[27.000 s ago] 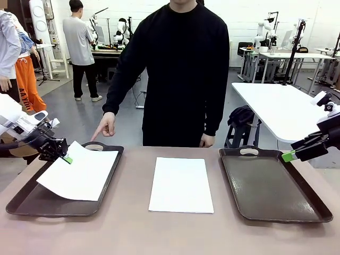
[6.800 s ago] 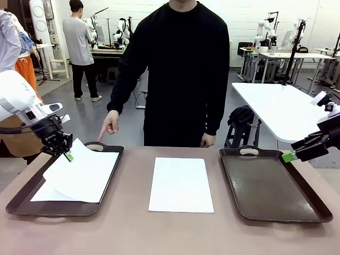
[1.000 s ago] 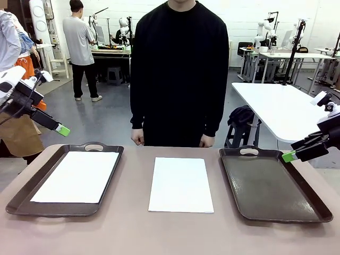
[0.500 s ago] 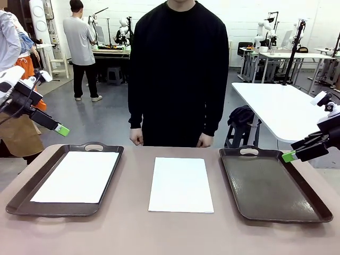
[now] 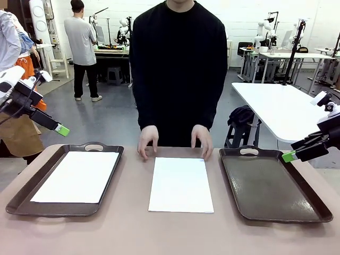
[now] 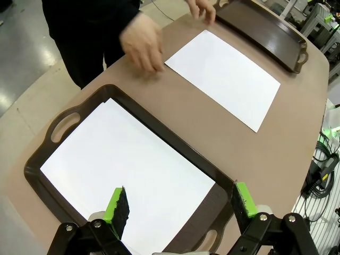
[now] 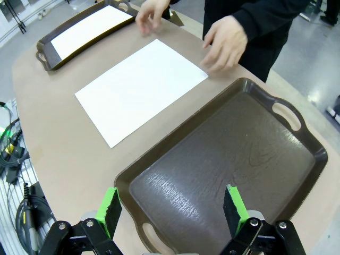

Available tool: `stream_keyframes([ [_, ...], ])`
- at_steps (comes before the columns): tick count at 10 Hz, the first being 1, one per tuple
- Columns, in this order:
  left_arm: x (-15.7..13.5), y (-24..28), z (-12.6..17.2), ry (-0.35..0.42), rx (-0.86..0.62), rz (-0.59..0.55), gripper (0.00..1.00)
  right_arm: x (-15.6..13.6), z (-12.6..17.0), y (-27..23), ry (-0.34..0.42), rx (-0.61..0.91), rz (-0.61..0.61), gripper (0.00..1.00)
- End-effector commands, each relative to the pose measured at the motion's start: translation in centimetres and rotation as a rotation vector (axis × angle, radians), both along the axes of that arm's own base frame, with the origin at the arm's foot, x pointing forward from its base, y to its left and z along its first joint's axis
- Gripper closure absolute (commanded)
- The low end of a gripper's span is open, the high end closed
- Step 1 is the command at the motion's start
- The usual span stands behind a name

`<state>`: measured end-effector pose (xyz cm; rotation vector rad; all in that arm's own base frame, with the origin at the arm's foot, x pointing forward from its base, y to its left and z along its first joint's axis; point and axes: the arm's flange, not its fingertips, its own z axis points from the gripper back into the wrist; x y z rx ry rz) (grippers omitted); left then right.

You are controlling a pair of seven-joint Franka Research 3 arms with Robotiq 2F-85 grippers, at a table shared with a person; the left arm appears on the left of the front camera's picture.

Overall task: Sort the A4 documents.
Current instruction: Receive the A4 Paper.

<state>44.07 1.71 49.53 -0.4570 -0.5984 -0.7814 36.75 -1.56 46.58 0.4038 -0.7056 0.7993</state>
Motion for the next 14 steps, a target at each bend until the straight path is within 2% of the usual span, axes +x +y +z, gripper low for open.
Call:
stream_keyframes([
  [1,0.0,-0.05,0.02,0.0,0.001,-0.001,0.0,0.45,-0.17,-0.03,-0.01,0.023,0.016,0.0],
  [14,0.0,-0.05,0.02,0.0,0.001,-0.001,0.0,0.45,-0.17,-0.03,-0.01,0.023,0.016,0.0],
])
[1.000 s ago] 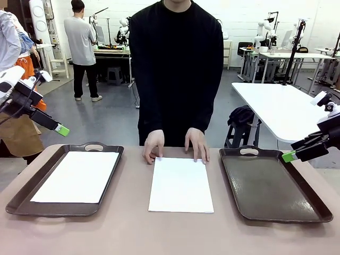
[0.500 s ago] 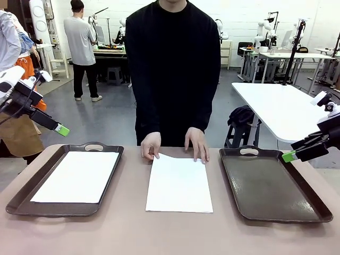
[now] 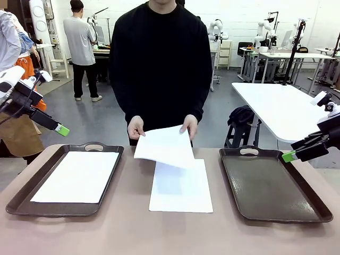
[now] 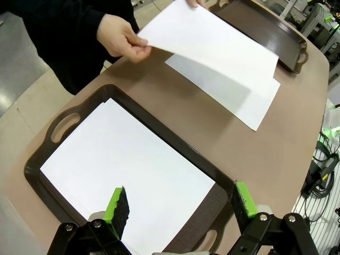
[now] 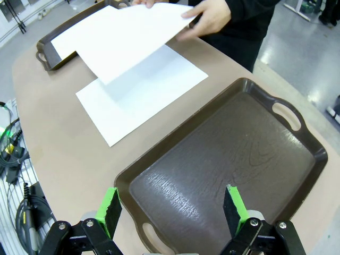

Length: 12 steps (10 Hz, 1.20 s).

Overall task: Sort the A4 documents.
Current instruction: Receive the A4 Paper.

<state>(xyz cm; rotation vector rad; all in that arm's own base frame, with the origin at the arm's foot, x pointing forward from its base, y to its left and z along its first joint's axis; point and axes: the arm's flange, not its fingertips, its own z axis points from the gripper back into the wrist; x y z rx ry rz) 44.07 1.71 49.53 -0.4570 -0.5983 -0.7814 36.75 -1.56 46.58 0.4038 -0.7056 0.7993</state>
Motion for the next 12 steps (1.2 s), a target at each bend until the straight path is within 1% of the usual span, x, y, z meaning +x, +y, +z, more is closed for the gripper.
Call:
stream_keyframes([
  [1,0.0,-0.05,0.02,0.0,0.001,-0.001,0.0,0.45,-0.17,-0.03,-0.01,0.023,0.016,0.0],
  [12,0.0,-0.05,0.02,0.0,0.001,-0.001,0.0,0.45,-0.17,-0.03,-0.01,0.023,0.016,0.0],
])
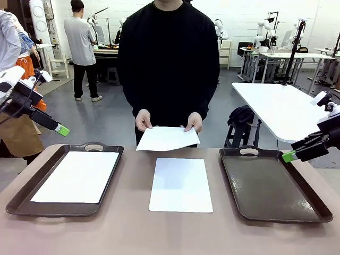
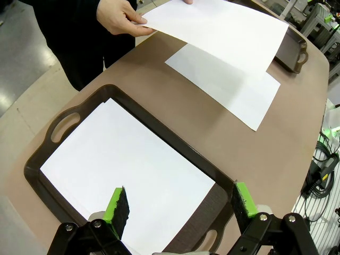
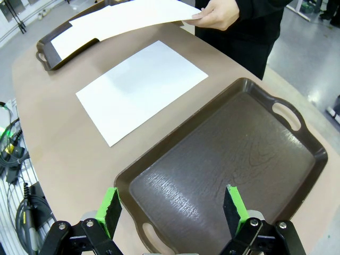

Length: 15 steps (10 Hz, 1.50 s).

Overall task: Sort the A4 documents.
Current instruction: Receive the A4 Paper.

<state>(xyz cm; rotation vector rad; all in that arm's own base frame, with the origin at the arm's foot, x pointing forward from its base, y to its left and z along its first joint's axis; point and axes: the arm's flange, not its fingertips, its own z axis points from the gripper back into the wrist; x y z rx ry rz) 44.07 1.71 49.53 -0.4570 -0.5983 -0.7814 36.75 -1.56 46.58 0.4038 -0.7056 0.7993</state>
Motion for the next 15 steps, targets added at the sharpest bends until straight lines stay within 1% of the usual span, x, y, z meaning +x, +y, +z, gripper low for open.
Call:
stream_keyframes([
  [1,0.0,-0.05,0.02,0.0,0.001,-0.001,0.0,0.45,-0.17,-0.03,-0.01,0.023,0.016,0.0],
  [15,0.0,-0.05,0.02,0.0,0.001,-0.001,0.0,0.45,-0.17,-0.03,-0.01,0.023,0.016,0.0],
])
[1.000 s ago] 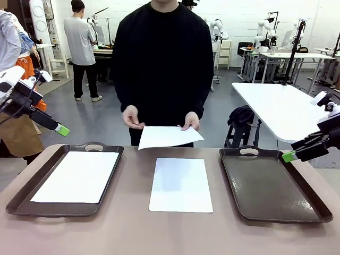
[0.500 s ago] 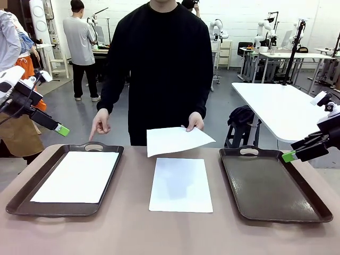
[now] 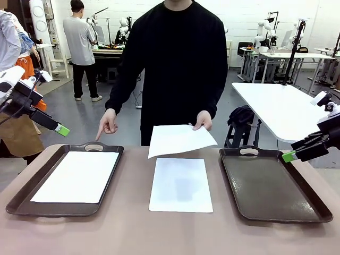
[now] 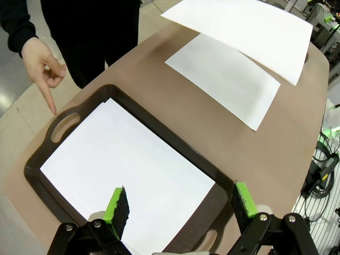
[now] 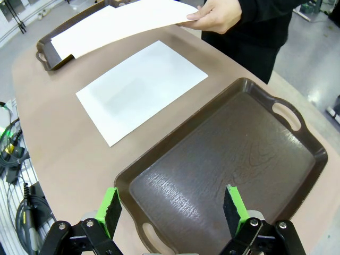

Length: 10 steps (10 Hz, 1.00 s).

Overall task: Sort the A4 documents.
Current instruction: Receive the A4 Paper.

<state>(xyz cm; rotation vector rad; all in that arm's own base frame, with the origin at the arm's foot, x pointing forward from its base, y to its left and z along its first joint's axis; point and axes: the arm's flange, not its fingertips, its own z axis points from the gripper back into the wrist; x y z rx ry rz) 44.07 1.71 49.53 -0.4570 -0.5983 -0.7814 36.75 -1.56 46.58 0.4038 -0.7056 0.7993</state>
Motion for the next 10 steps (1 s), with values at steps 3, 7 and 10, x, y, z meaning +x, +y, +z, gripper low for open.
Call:
stream_keyframes([
  [3,0.0,0.0,0.0,0.0,0.001,-0.001,0.0,0.5,-0.2,0.0,-0.01,0.023,0.016,0.0],
  [7,2.5,-3.3,-2.2,0.292,-0.073,0.119,0.0,0.5,-0.2,0.0,-0.01,0.023,0.016,0.0],
  [10,5.4,-7.3,-3.6,0.556,-0.17,0.202,0.0,0.5,-0.2,0.0,-0.01,0.023,0.016,0.0],
])
